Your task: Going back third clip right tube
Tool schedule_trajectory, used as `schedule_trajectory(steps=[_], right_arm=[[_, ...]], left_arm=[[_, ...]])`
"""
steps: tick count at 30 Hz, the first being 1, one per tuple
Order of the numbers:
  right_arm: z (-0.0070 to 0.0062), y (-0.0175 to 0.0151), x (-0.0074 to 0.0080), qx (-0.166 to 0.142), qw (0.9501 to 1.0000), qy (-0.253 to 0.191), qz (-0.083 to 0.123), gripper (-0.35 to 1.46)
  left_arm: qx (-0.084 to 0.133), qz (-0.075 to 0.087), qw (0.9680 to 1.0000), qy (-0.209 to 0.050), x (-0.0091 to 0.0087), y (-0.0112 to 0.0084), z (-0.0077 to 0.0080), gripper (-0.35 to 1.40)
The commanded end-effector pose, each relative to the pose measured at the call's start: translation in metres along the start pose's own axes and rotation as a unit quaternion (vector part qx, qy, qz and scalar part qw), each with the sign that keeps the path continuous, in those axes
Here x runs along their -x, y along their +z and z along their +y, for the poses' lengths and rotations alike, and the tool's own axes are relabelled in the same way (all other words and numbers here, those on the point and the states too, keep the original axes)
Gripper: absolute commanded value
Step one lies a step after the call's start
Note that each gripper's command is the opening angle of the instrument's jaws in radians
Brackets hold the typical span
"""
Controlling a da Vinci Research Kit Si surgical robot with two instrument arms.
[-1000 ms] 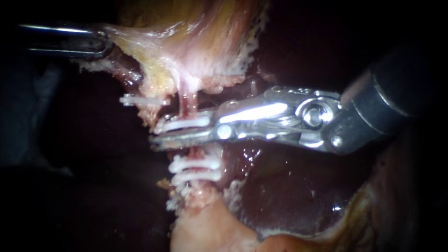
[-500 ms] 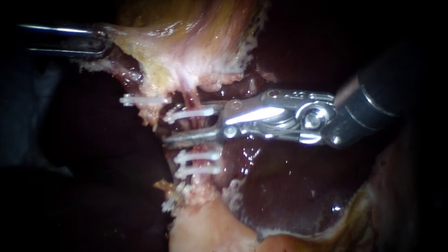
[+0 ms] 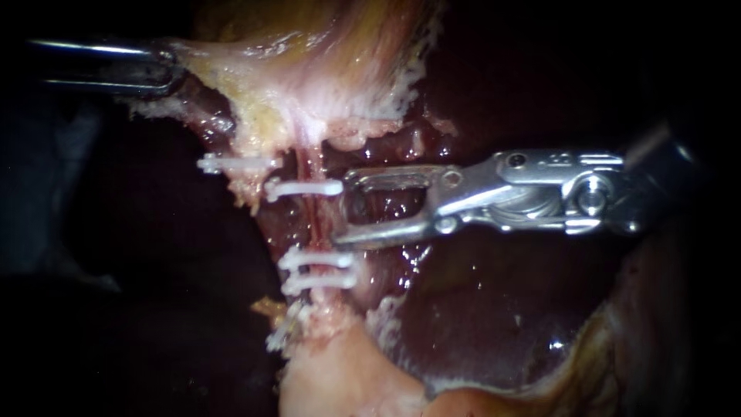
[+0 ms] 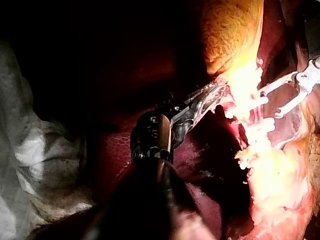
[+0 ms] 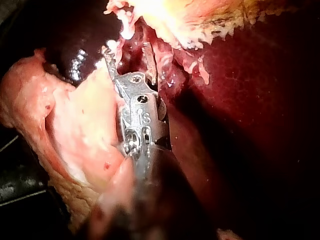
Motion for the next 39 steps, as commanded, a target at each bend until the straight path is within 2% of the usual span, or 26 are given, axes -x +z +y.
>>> schedule_trajectory(steps=[1, 9, 14, 18, 29, 39], right_arm=[[-0.0002, -0.0007, 0.0, 0.0, 0.9999, -0.01, 0.0, 0.5], [-0.0024, -0.0058, 0.0008, -0.007, 0.9986, -0.053, -0.002, 0.5], [-0.0027, -0.0074, 0.0009, -0.008, 0.9977, -0.067, -0.002, 0.5], [-0.0028, -0.0078, 0.001, -0.009, 0.9977, -0.067, -0.002, 0.5], [-0.0029, -0.0078, 0.001, -0.009, 0.9977, -0.067, -0.002, 0.5], [-0.003, -0.0078, 0.001, -0.009, 0.9977, -0.067, -0.002, 0.5]], left_arm=[[0.0, 0.0, 1.0, 0.0, 0.0, 0.0, 0.0, -0.35], [0.0, 0.0, 1.0, 0.0, 0.0, 0.0, 0.0, -0.35], [-0.001, 0.001, 1.0, 0.001, 0.0002, 0.0003, -0.0001, -0.35], [-0.003, 0.002, 1.0, 0.002, 0.0006, 0.0011, -0.0002, -0.35], [0.007, -0.003, 0.9999, 0.007, 0.0021, 0.0062, -0.0008, -0.35], [0.007, -0.005, 0.9999, 0.008, 0.0024, 0.0065, -0.001, -0.35]])
